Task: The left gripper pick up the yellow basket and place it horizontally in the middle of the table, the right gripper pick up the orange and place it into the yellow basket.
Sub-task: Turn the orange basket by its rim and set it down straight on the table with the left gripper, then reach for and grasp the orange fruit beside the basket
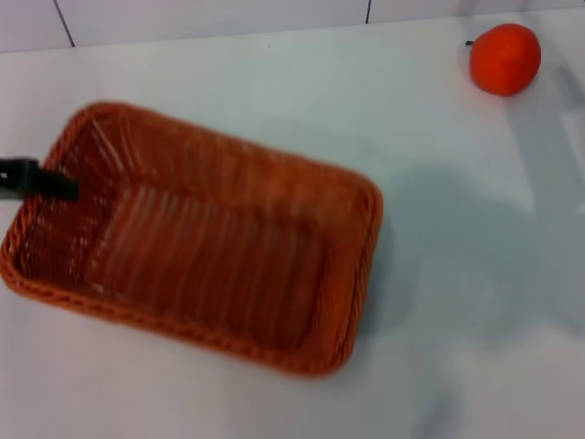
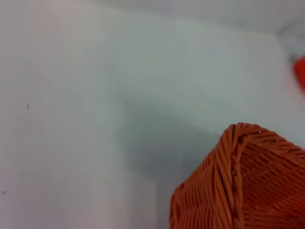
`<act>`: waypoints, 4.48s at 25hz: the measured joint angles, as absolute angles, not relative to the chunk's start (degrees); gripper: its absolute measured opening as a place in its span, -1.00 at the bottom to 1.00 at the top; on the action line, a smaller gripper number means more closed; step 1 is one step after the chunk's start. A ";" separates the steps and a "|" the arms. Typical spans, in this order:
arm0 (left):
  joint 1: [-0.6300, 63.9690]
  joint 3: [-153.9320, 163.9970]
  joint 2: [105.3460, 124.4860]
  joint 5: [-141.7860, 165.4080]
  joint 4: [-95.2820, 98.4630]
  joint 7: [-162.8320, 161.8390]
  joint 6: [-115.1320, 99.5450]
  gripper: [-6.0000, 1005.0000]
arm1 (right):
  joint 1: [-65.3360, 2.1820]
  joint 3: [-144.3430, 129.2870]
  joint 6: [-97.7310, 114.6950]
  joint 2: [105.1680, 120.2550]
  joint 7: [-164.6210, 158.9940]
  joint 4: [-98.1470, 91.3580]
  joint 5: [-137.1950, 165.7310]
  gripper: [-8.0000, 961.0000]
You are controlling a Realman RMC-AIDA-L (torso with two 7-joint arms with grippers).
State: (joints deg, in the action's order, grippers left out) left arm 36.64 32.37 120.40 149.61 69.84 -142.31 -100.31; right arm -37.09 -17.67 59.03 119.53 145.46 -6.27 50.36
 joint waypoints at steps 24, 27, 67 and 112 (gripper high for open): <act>34.66 24.83 123.71 140.34 59.43 -145.31 -83.68 -0.66 | -37.77 -17.14 57.53 119.10 145.67 -6.50 50.36 0.96; 34.42 24.88 123.68 139.11 58.16 -145.07 -82.87 -0.66 | -37.75 -17.14 57.46 119.02 145.66 -6.51 50.36 0.96; 27.96 21.54 123.93 69.95 22.92 -50.74 -82.14 0.28 | -34.28 -47.55 58.53 107.49 72.03 -41.13 104.85 0.96; 31.56 21.80 123.76 67.49 17.21 -48.31 -82.06 0.28 | -41.49 -46.07 22.58 119.02 67.18 -30.56 131.17 0.60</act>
